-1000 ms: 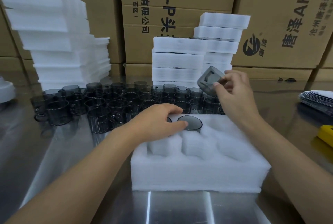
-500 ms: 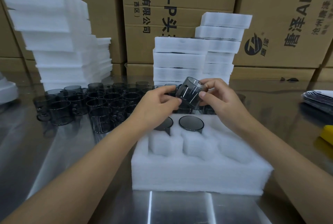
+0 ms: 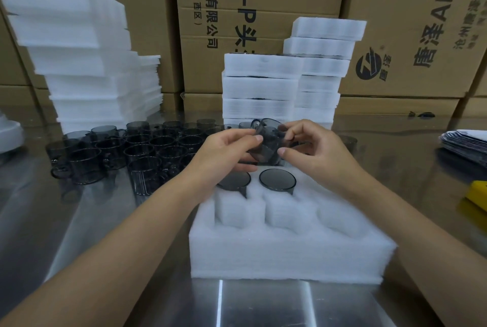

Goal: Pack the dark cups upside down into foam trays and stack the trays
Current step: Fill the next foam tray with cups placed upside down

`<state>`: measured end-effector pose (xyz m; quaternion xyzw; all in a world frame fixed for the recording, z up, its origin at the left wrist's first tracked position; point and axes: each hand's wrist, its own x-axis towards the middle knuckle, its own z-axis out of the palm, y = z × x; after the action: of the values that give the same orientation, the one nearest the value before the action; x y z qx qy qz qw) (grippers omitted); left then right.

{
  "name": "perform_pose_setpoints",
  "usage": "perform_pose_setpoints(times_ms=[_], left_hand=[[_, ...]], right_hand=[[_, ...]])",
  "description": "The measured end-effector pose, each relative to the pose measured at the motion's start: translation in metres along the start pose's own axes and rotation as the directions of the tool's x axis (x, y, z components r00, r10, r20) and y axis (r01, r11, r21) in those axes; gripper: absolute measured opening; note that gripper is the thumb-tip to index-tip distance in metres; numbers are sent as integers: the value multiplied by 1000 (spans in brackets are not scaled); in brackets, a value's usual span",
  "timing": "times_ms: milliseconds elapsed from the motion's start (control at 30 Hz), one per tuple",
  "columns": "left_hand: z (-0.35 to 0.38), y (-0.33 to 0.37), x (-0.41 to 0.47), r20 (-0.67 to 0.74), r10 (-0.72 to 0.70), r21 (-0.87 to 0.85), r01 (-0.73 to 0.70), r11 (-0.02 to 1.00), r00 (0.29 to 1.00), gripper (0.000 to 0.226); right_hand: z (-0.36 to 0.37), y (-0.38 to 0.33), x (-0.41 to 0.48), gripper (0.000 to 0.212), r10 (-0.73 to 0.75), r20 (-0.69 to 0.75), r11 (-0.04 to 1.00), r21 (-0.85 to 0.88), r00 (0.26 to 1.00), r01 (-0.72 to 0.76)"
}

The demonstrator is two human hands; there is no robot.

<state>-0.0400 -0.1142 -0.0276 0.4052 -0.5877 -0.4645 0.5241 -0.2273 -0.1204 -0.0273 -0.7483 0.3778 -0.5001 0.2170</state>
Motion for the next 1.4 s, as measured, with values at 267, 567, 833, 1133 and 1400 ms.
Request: perform_pose_setpoints(times_ms=[267,567,833,1133,1400], left_hand=[[1,-1,0,-22,15,-7,-15,1000,1000,34],[-2,-6,3,-25,37,-30,-38,999,999,25],[-2,-9,4,-32,64,6,-63,998,997,21],[0,-6,2,-32,100,43,-99,994,994,15],[1,-3,0,51,82,33,-84,996,995,32]], right_hand=[[-3,-2,-2,62,-106,48,984,-141,993,112],[-3,7,0,74,-181,132,946,-248,975,209],[-5,8,1,79,-289,184,853,-396,940,340],[-5,2,0,65,-390,172,743,-521,904,420],[-4,1,0,64,-348,28,774,-556,937,304]])
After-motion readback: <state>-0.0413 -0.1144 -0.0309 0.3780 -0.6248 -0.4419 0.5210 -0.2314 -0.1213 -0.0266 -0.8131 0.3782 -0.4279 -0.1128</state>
